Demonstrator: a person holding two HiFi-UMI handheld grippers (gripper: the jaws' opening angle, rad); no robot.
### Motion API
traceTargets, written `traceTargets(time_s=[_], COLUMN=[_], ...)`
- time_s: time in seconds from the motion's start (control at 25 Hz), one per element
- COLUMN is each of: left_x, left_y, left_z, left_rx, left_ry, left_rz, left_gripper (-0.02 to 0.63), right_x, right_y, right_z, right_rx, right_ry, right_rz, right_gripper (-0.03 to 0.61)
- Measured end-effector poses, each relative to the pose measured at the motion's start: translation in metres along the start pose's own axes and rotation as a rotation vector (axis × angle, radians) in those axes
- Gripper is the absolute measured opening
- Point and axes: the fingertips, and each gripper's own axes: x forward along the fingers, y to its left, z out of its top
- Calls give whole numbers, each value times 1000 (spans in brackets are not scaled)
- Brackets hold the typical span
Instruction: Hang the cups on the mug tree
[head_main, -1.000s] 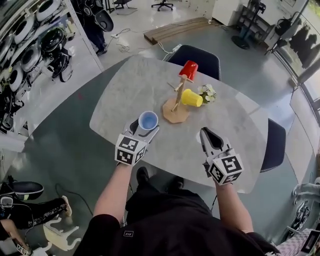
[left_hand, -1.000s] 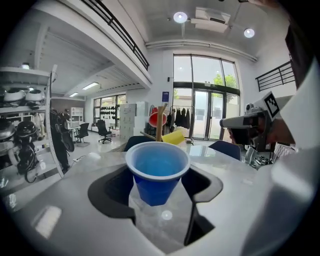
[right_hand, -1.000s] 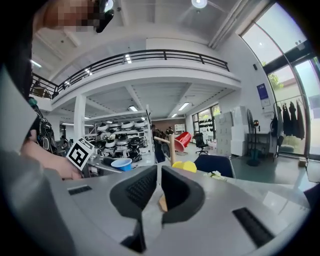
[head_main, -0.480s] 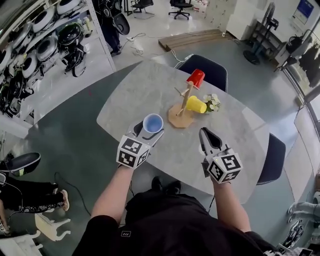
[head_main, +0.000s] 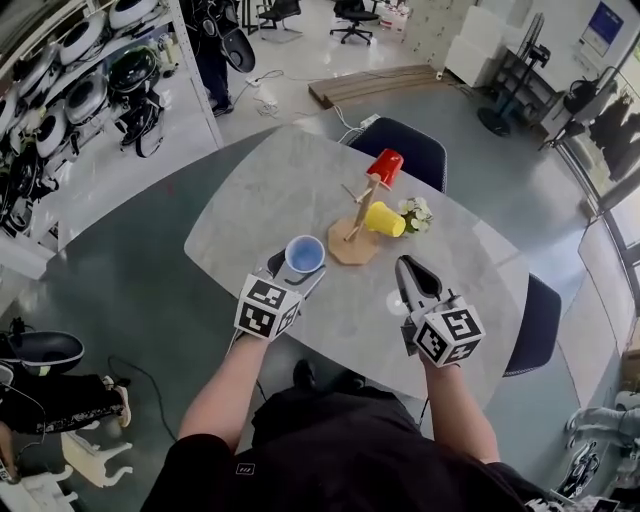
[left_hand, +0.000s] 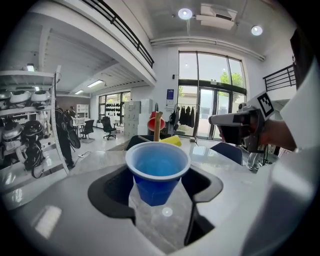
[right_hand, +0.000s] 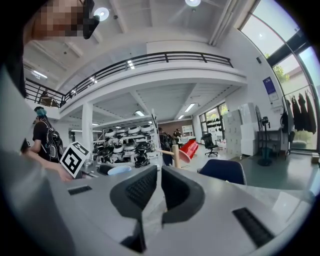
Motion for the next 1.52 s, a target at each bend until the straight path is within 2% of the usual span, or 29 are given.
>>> traceTargets(time_s=[0.16,0.32,0.56,0.84,1.08,1.4,1.52], left_x=[24,51,91,129,150,170,175], left_y=[-7,-15,-17,-5,1,0,-1], left_z=[-8,-36,-68,-99,-87,-79,-73], left_rx=[-23,-32,8,73,155,295,374], left_ry=[43,140,279,423,445,473,486], left_rz=[45,109,110,81,38,-12,-14], left_gripper=[307,307,307,307,307,307,307], right_x=[-9,-17,-25,-16,-4,1,-1], right_y=[-29,-53,-69,-97,-109,-120,-122], right_z=[0,-13,-35,-33,-26,-35,-35], right_rx=[-2,18,49,59,74,102,109], right_ry=[5,8,42,48,39,52,49], right_rz=[15,49,82,37,3,-32,-45], right_gripper=[37,37,37,37,37,37,37])
